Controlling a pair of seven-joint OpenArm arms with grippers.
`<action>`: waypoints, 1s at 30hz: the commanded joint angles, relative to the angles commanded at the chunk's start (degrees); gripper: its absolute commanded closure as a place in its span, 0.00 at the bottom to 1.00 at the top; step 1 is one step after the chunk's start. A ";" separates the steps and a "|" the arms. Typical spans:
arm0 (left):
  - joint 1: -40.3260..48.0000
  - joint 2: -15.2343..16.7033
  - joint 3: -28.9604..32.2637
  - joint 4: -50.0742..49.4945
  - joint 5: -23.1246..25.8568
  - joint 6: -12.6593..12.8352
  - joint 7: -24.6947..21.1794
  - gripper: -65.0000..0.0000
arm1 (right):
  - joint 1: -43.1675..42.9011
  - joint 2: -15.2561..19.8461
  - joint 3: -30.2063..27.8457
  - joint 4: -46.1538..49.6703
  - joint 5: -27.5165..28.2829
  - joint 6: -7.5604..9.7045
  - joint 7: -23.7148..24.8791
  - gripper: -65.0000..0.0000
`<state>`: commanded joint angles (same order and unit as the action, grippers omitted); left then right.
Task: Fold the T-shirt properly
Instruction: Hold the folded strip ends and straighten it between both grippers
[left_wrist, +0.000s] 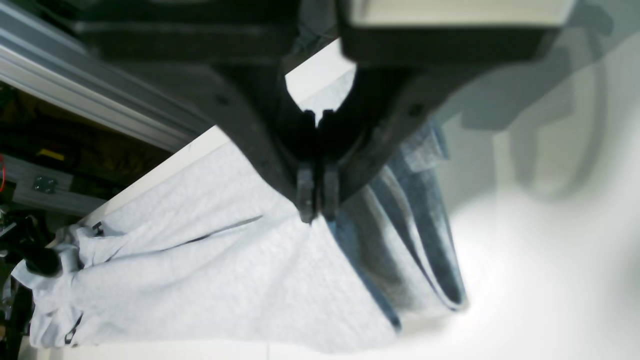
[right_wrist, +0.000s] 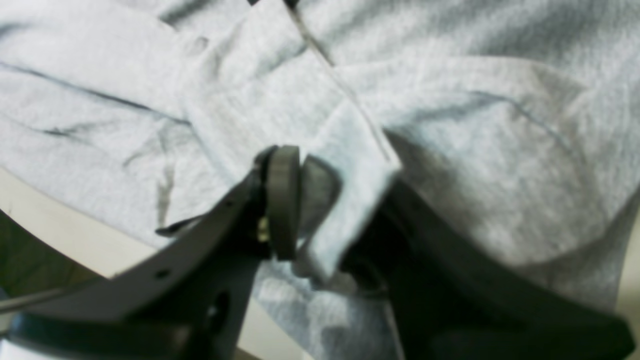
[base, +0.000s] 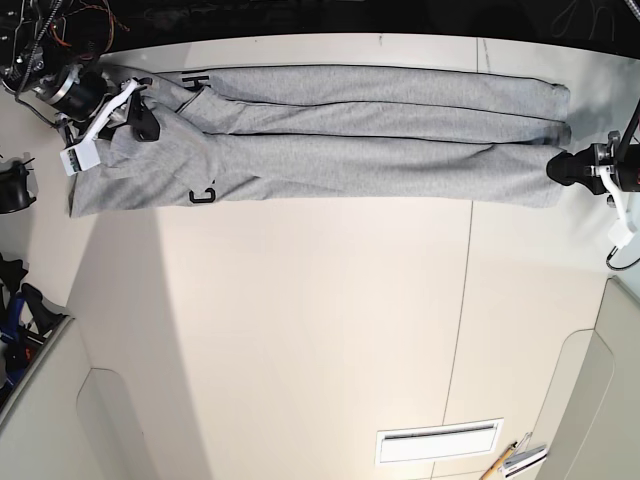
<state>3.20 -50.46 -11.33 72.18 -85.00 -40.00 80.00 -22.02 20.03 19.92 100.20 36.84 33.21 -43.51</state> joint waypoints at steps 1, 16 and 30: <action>0.02 -0.22 0.00 0.00 0.00 0.00 0.00 1.00 | 0.24 0.00 0.00 0.00 -0.02 0.00 -0.02 0.76; 7.93 -0.07 0.00 -0.02 0.00 0.00 0.00 0.58 | 0.72 -0.02 0.00 0.00 -0.44 0.00 -0.02 0.73; 13.03 1.07 -12.92 -0.04 5.52 0.00 -3.01 0.27 | 0.74 -0.02 0.00 0.00 -0.39 0.00 -0.04 0.65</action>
<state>16.23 -49.39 -24.25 72.14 -79.48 -40.00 76.99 -21.28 20.01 19.92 100.20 36.45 33.21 -43.55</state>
